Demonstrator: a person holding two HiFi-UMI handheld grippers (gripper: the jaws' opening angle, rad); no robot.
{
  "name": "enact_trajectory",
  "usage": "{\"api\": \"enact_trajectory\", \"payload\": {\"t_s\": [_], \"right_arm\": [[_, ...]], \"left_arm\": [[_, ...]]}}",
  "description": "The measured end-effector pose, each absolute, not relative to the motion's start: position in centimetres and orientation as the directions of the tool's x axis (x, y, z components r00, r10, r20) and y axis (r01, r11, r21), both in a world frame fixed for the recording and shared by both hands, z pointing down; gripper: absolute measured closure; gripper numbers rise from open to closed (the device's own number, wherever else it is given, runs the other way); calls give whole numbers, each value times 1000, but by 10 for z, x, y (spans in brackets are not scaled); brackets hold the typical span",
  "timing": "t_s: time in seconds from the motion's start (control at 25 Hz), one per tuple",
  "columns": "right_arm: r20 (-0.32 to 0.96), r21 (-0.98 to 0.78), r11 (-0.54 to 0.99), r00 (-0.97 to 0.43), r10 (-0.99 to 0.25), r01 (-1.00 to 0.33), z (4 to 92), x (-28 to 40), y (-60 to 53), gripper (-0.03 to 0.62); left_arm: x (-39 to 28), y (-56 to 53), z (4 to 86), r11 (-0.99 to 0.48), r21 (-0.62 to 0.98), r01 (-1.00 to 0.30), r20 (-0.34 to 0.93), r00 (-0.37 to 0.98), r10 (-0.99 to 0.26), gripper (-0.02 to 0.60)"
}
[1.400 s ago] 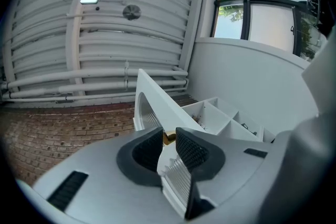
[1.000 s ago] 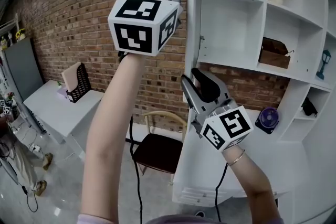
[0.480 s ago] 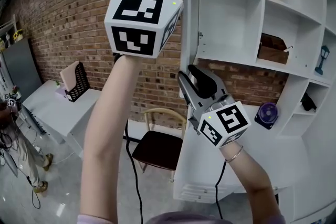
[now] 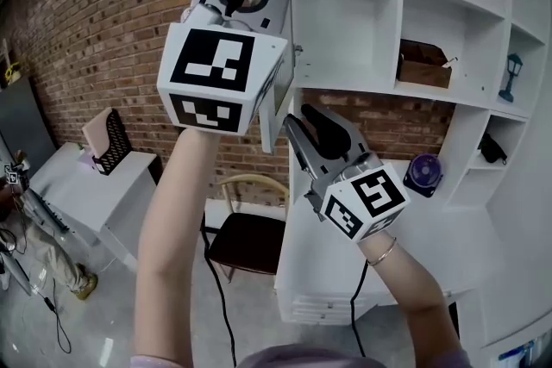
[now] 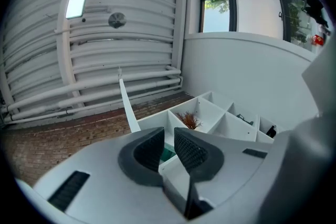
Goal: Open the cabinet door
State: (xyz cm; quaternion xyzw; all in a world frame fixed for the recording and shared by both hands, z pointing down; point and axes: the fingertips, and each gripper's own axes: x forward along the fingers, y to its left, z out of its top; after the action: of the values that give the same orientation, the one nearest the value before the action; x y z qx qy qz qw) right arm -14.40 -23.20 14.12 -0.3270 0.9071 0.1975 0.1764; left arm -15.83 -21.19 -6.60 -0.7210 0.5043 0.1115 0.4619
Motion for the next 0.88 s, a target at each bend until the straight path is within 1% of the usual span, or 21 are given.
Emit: {"api": "enact_trajectory", "payload": {"t_s": [0.12,0.28,0.52,0.64,0.88], "right_arm": [[-443,237,698,-715,-541,-676,143,-131,-231,496],[-429,229,687,-705,-564,-689,151,-111,-232,497],[-419,212,668,-684,-598,-714,160,-76,-231,499],[-411,196,651,-664,-624,-733,168,-53,-230,500],[-390,139,598,-598,-700,-790,190,1,-231,500]], "left_arm": [[-147,-211,-55,-84,-546,-833,-621,471,-627,532],[-135,-210,-40,-50,-550,-834,-623,449,-641,534],[-104,-207,-19,-79,-554,-829,-601,464,-650,534],[-83,-205,0,-119,-555,-823,-584,488,-649,534],[-45,-216,53,-263,-513,-817,-520,539,-663,534]]}}
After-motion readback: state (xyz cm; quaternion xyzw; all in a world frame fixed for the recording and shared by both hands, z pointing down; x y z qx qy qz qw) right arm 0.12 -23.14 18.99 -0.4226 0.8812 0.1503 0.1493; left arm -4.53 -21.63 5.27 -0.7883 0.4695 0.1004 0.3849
